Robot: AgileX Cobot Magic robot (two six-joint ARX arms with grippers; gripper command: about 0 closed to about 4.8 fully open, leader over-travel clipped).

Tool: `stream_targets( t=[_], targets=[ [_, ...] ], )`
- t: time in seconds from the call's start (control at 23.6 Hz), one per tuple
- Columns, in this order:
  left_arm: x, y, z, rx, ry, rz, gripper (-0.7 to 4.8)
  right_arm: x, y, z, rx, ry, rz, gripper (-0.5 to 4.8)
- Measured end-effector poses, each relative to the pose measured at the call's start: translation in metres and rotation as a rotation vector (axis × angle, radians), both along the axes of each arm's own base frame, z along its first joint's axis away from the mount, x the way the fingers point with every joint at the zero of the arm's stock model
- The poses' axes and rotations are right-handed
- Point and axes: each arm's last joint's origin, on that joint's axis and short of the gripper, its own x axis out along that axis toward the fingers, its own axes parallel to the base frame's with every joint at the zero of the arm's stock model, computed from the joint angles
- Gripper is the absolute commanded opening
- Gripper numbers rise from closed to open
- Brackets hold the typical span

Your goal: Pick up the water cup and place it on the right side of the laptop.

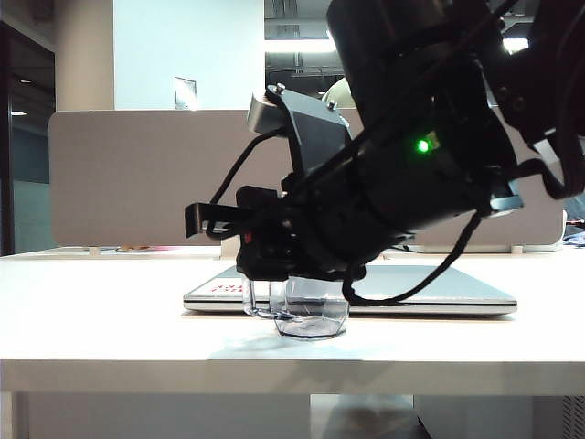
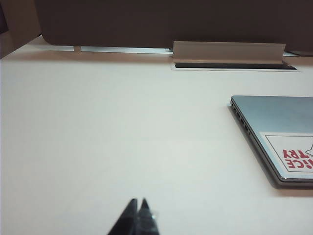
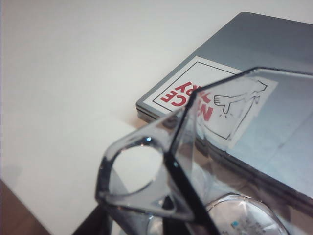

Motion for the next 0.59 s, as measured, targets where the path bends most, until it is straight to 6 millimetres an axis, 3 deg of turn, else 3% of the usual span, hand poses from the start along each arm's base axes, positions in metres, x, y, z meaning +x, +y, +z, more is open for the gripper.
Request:
stream_targets(
  t=[0.13,0.34,0.47,0.59],
  targets=[
    [0.0000,0.0000,0.0000,0.000,0.000,0.000,-0.04,0.0003,0.0005,0.0016,0.015,-0.010,0.001,0.83],
    [0.0000,0.0000,0.0000,0.000,0.000,0.000,-0.04,0.0008,0.0012,0.0043,0.039,-0.027,0.002,0.83],
    [0.0000,0.0000,0.0000,0.000,0.000,0.000,-0.04,0.0008,0.0012,0.0043,0.039,-0.027,0.002,0.25],
    [0.0000,0.0000,0.0000,0.000,0.000,0.000,-0.04,0.0023,0.0025,0.0088,0.056,-0.056,-0.003,0.25]
  ],
)
